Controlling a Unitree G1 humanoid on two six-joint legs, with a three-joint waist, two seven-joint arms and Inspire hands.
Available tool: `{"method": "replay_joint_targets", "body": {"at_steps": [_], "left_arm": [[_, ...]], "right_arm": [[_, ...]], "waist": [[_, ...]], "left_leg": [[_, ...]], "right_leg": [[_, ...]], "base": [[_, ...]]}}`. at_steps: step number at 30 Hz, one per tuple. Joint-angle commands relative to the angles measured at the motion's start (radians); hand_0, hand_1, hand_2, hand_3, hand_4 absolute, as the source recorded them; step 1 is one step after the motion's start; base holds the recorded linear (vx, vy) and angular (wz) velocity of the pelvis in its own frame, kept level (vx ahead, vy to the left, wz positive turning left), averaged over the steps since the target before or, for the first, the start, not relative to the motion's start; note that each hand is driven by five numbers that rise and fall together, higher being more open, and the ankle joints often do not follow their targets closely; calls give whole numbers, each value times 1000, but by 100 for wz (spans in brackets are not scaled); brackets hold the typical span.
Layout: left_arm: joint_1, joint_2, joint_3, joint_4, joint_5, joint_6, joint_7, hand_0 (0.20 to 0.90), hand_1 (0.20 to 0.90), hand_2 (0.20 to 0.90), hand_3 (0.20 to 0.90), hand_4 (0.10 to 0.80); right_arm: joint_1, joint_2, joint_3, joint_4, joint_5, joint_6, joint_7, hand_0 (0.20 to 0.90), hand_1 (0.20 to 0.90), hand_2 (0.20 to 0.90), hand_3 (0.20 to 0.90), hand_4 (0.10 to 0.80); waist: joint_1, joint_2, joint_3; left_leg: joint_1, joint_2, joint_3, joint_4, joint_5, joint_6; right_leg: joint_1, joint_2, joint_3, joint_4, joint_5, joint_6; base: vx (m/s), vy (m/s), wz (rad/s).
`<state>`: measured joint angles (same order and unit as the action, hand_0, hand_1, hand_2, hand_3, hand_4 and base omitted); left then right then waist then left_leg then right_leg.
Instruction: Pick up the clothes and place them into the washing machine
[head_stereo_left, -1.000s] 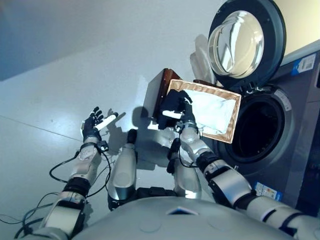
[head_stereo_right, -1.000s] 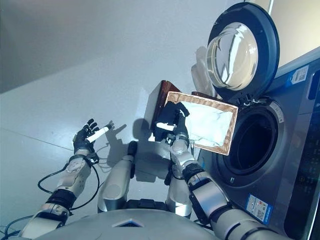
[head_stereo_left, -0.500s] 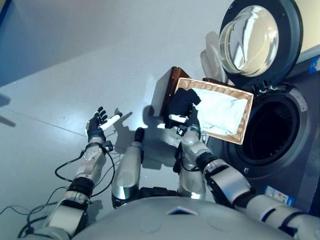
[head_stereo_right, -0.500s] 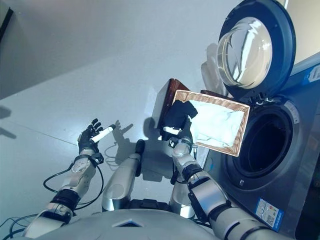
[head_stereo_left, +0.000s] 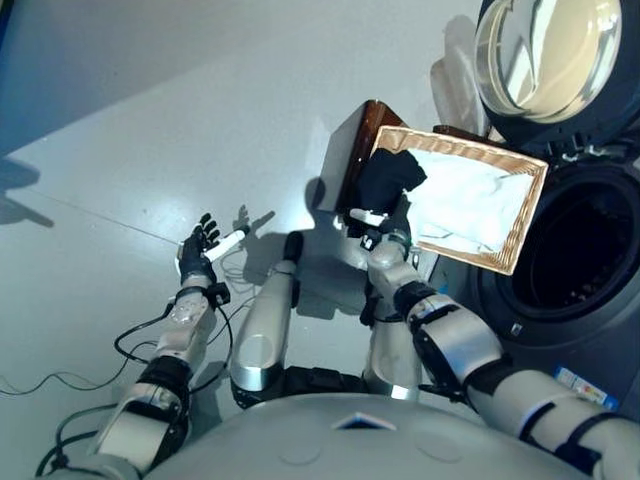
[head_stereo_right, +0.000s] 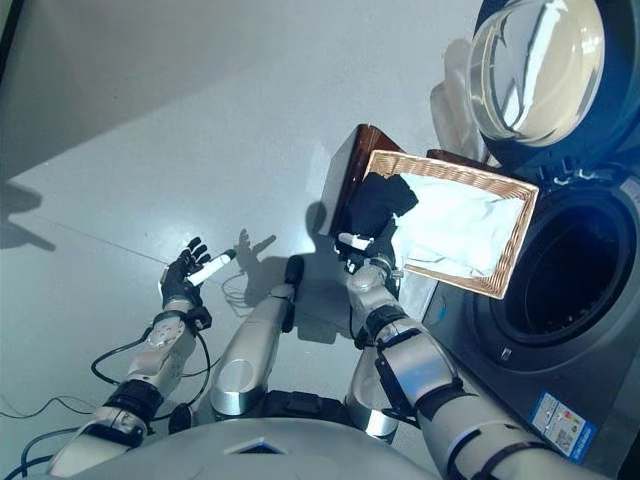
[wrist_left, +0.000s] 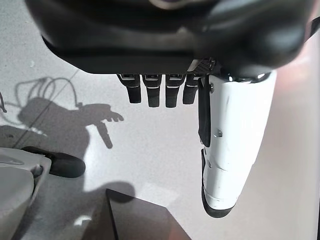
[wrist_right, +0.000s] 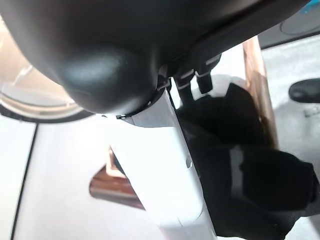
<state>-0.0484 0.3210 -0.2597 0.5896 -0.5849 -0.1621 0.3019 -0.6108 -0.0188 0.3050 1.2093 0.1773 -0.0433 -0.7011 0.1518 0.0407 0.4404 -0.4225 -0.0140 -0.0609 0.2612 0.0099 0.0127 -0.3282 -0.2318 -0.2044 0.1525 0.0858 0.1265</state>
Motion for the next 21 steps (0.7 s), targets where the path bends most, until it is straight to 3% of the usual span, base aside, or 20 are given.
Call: {"method": "replay_joint_targets", "body": {"at_steps": [1,21], "left_arm": [[10,55,-20,-104,-1,-84,26,900,900,900,900,800],[32,56,9,-135,1,-83,32,900,900,900,900,800]], "right_arm": [[-52,6,-1,-65,3,-50,-32,900,900,900,900,800],[-24,-24,26,-152,-27,-52,-10,900,900,900,900,800]], "waist": [[20,15,6],[-12,35,4]], "left_leg": [[-9,-34,25,-2,-6,11],[-178,-17,26,285,-126,20]], "right_leg": [[-44,-24,36,131,-32,0],[-229,-9,71,448,-180,-35]], "base": [[-27,20,-6],[-3,0,-3]]}}
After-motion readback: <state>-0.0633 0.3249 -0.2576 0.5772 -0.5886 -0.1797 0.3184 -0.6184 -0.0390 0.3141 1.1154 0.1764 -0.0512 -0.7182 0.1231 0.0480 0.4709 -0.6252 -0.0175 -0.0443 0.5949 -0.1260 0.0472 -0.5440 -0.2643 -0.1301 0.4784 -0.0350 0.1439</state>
